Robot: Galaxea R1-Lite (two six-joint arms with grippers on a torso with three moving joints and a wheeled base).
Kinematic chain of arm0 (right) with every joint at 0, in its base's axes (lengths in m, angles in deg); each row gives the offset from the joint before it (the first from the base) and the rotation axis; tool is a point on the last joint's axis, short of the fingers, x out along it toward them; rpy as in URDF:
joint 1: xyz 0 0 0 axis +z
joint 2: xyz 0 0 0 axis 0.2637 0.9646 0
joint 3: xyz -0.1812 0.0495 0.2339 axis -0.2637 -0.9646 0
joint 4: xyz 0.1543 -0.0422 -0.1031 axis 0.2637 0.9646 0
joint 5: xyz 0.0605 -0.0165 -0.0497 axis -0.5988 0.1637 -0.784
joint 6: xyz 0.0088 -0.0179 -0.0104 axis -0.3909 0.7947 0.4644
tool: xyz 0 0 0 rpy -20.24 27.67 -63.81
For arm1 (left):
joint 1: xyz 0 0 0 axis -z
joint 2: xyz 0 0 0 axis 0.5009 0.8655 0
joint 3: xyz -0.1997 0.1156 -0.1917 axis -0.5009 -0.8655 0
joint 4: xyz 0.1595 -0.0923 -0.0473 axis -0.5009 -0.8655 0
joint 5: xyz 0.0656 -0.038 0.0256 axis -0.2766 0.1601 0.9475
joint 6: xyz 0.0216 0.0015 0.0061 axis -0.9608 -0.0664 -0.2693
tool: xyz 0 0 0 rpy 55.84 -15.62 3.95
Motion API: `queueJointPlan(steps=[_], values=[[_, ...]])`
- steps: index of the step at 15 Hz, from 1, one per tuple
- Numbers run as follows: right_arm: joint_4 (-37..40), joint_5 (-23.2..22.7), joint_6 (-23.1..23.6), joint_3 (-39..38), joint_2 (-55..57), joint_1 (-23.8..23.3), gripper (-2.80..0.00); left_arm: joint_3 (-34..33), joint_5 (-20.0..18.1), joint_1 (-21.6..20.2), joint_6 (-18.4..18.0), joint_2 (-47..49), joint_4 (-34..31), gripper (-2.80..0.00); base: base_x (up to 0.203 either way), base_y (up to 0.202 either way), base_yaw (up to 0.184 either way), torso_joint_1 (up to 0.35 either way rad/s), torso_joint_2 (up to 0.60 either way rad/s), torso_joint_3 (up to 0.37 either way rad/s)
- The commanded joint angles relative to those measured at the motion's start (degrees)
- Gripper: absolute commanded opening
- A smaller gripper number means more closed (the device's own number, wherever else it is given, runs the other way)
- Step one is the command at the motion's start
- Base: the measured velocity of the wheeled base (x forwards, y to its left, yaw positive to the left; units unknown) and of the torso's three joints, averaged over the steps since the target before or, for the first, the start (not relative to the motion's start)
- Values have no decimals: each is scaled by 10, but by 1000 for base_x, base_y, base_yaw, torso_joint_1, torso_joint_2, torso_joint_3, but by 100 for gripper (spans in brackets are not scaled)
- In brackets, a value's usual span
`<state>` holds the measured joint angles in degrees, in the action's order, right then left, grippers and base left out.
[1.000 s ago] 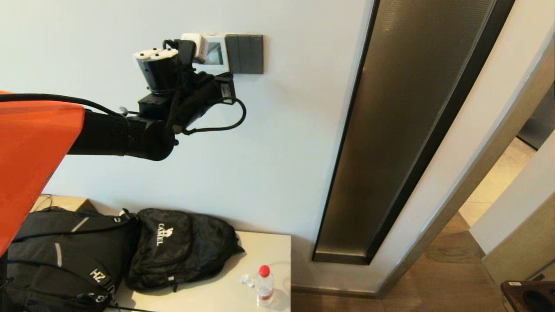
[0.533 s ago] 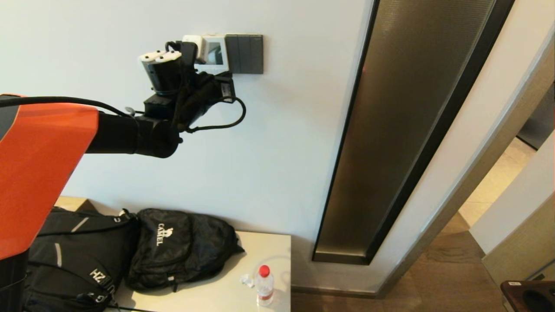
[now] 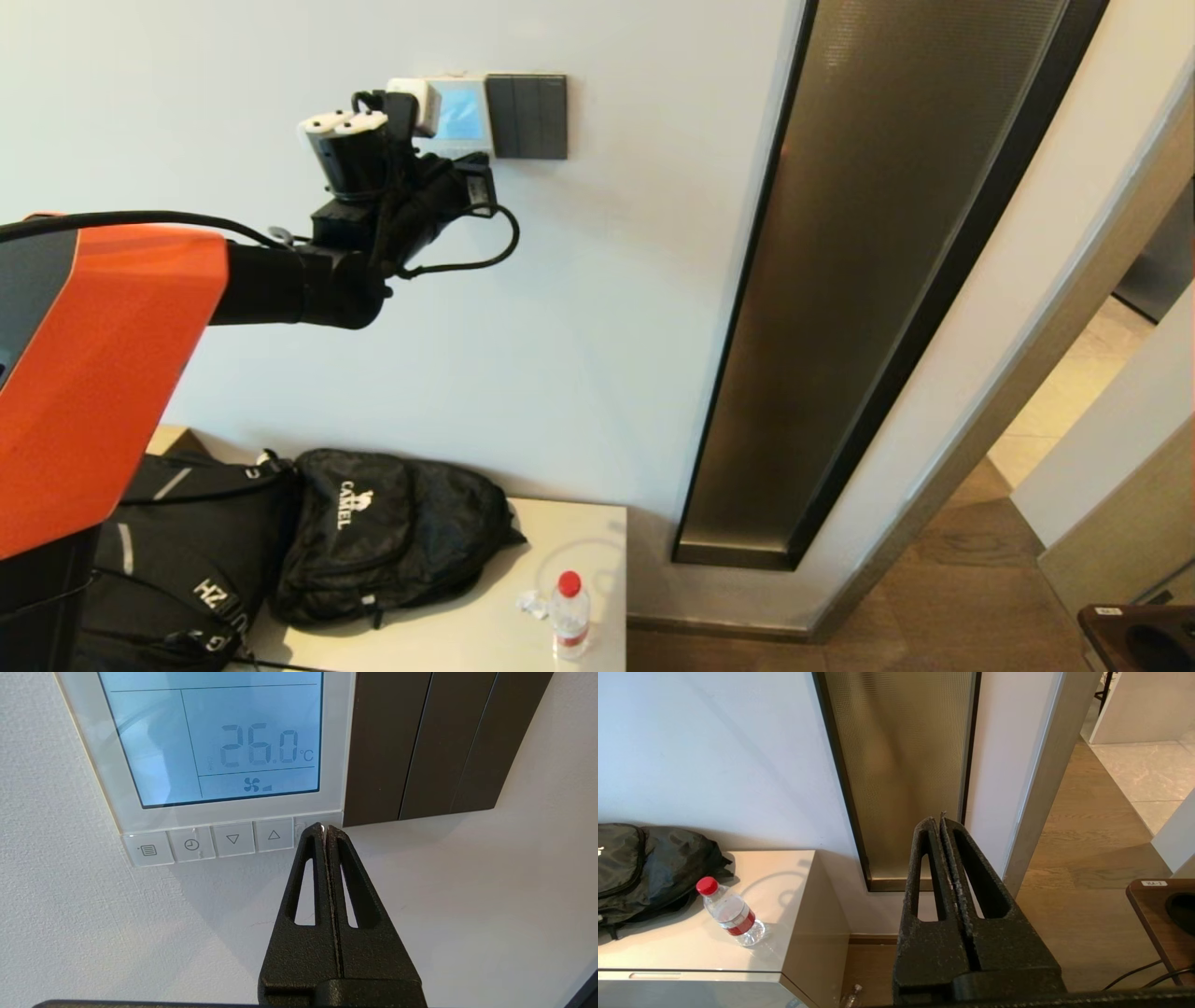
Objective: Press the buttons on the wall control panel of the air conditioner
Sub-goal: Turn on the central air conditioner
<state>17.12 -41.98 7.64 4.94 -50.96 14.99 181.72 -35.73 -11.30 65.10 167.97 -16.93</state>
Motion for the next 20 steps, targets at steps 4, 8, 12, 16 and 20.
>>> queueJointPlan(steps=[4,8,12,16,20], values=[[-1,0,0,-1,0,0,-280,5,1,-4,0,9,3,-280,0,0,0,0,0,0],[0,0,0,-1,0,0,-280,-6,33,-5,0,-6,22,-280,0,0,0,0,0,0],[0,0,0,-1,0,0,-280,-123,35,-4,-1,-83,56,-280,0,0,0,0,0,0],[0,0,0,-1,1,0,-280,-185,35,-10,-6,-108,78,-280,0,0,0,0,0,0],[1,0,0,-1,0,0,-280,-173,35,-11,-6,-97,65,-280,0,0,0,0,0,0]])
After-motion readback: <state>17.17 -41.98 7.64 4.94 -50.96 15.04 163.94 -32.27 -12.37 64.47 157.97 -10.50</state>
